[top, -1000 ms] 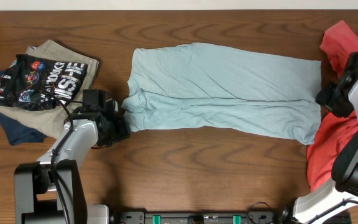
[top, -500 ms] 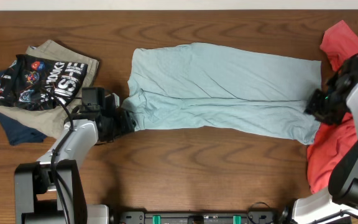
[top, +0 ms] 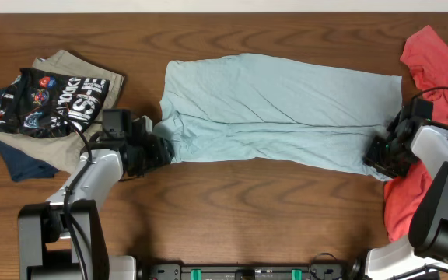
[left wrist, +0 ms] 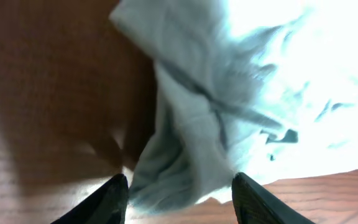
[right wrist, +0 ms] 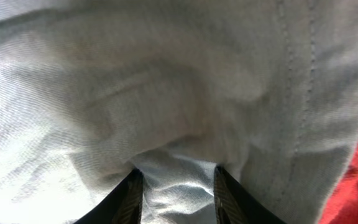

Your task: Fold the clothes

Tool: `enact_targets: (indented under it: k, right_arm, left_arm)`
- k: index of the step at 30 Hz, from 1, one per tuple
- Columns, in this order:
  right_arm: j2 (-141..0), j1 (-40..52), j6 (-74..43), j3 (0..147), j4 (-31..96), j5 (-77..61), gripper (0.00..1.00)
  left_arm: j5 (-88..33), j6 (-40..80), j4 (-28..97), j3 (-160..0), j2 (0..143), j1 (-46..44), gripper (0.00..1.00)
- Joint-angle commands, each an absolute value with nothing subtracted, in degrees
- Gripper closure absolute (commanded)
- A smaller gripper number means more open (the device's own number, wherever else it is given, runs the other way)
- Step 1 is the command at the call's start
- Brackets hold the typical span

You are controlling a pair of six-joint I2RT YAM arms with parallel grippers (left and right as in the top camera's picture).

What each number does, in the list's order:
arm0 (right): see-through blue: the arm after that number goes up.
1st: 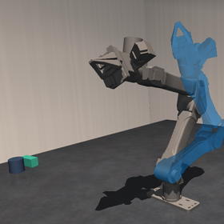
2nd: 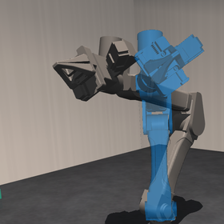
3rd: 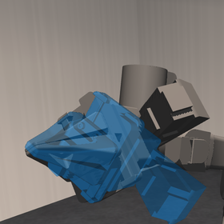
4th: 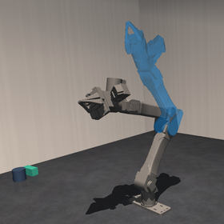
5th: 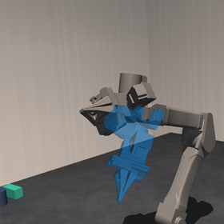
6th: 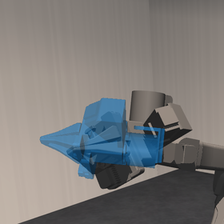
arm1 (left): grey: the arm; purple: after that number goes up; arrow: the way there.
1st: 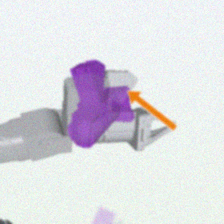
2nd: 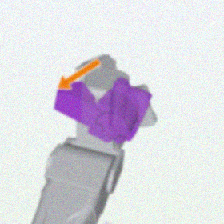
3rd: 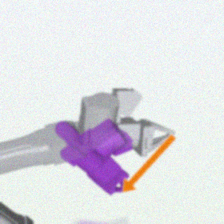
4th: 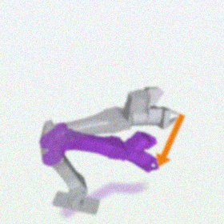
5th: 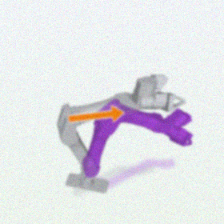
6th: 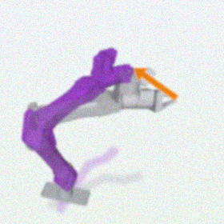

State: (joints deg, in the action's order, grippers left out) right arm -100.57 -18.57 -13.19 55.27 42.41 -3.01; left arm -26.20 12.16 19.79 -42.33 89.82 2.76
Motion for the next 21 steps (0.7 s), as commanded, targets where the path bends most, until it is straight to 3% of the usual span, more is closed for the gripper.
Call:
enact_targets:
  k: [1, 3, 5, 13, 21]
  right_arm:
    - [-101.03, -18.09, -14.31, 53.67, 42.39, -0.27, 0.63]
    - [-101.03, -18.09, -14.31, 53.67, 42.44, -0.27, 0.63]
    - [-101.03, -18.09, -14.31, 53.67, 42.48, -0.25, 0.63]
    - [-101.03, -18.09, -14.31, 53.67, 44.27, -0.19, 0.63]
    - [-101.03, -17.41, -14.31, 53.65, 49.63, -0.45, 0.63]
  left_arm:
    - [-26.65, 12.05, 18.44, -42.17, 90.04, 1.54, 0.51]
    - [-24.77, 12.05, 18.26, -42.17, 90.06, 0.73, 0.68]
    - [-21.08, 12.05, 19.27, -42.17, 90.08, 0.08, 0.94]
    - [-0.14, 16.38, 35.24, -42.17, 89.93, 3.01, 0.94]
    - [0.58, 21.34, 45.3, -42.17, 85.6, 9.87, 0.94]
